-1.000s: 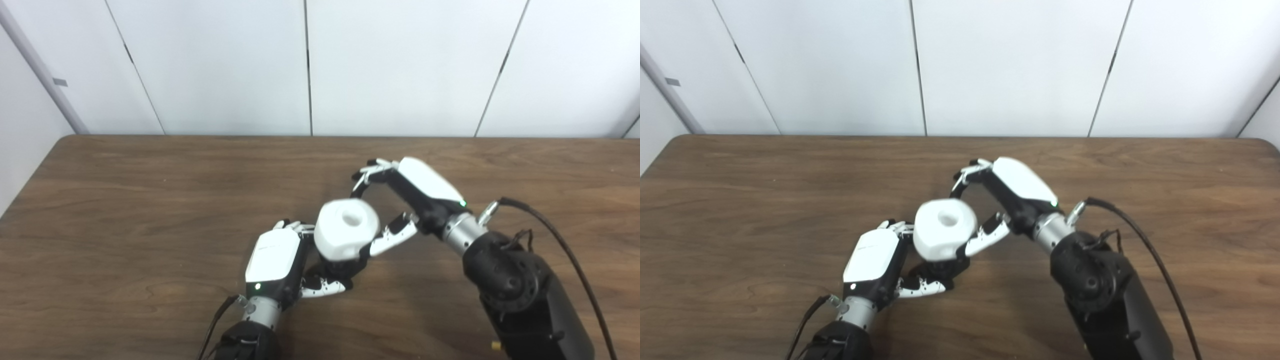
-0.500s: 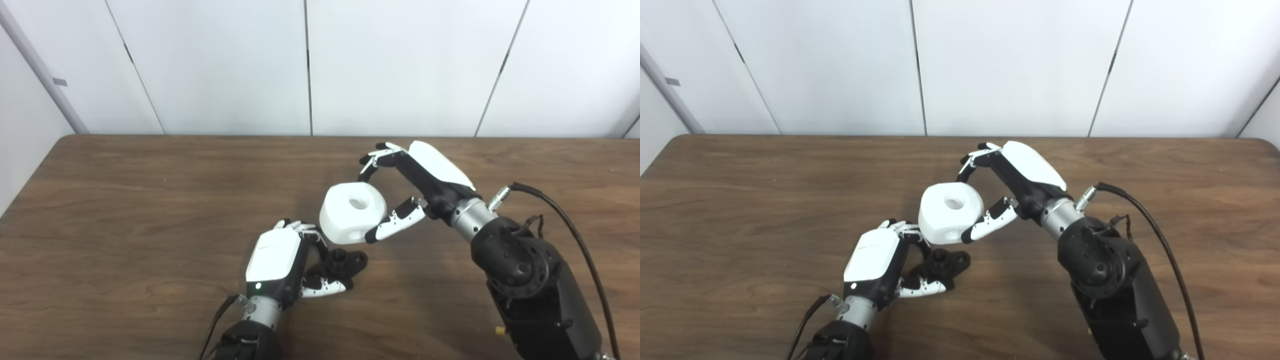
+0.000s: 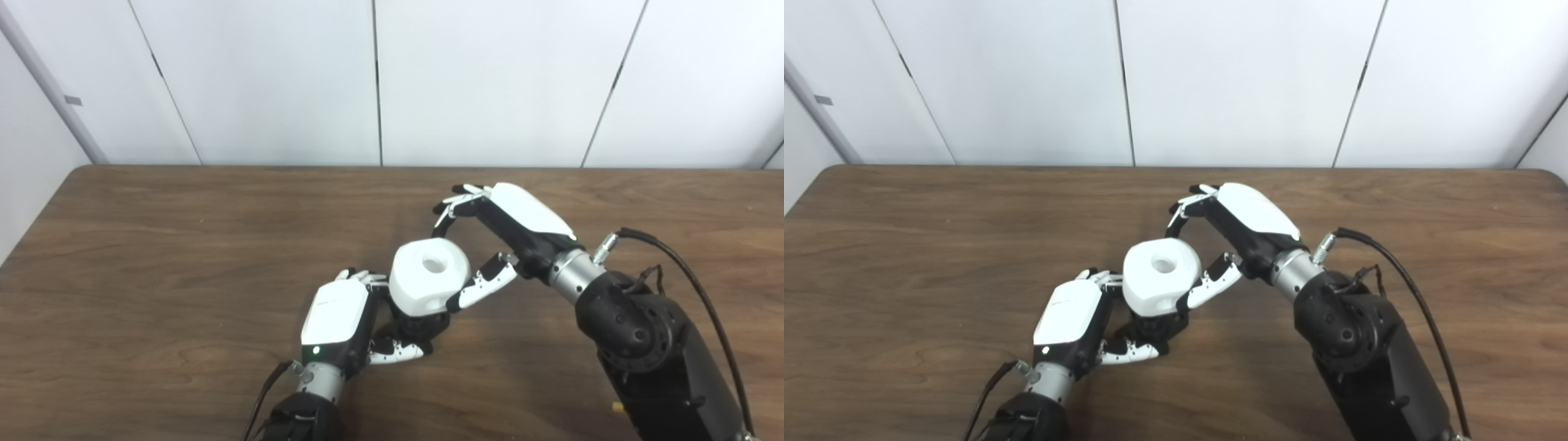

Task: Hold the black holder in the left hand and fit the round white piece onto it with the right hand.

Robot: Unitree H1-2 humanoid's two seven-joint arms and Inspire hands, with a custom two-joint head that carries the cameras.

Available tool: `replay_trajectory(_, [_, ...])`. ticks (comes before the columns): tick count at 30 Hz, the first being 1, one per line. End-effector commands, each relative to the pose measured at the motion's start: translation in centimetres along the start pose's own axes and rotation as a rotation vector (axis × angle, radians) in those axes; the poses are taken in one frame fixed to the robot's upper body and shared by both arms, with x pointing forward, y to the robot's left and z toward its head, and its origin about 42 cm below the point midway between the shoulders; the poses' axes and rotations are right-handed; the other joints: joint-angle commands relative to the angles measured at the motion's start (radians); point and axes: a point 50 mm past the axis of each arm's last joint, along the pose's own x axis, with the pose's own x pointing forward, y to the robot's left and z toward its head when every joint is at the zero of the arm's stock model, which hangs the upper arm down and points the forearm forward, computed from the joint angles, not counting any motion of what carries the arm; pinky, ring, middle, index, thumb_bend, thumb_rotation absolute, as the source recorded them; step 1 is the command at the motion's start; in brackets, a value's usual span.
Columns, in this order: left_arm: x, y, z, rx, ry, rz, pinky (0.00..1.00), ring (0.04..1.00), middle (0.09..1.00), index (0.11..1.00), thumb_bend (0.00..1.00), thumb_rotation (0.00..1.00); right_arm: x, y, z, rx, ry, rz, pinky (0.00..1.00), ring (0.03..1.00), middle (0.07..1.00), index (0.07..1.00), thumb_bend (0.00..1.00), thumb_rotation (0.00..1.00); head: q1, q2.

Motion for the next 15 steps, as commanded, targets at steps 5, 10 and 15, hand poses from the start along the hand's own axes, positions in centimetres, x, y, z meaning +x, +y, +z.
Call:
replay_trajectory(5, [-0.2, -1.5, -0.1, 0.013, 0.016, -0.091, 0.95, 0.865, 0.782, 0.486, 0.52, 0.05, 0.3, -0.5, 1.4, -0.073, -0.088, -0.014, 0.99, 0.956, 0.808, 0.481, 0.53, 0.14, 0.0, 0.0])
replay_trajectory(10, [-0.1, -1.5, -0.1, 0.009, 0.018, -0.089, 0.95, 0.866, 0.779, 0.486, 0.52, 0.05, 0.3, 0.0, 1.2, -0.067, -0.081, -0.004, 1.0, 0.961, 0.809, 0.481, 0.53, 0.14, 0.0, 0.0])
replay_trajectory(15, [-0.1, -1.5, -0.1, 0.01, 0.014, -0.088, 0.95, 0.866, 0.778, 0.486, 0.52, 0.05, 0.4, 0.5, 1.2, -0.071, -0.075, 0.004, 1.0, 0.966, 0.813, 0.481, 0.53, 0.14, 0.0, 0.0])
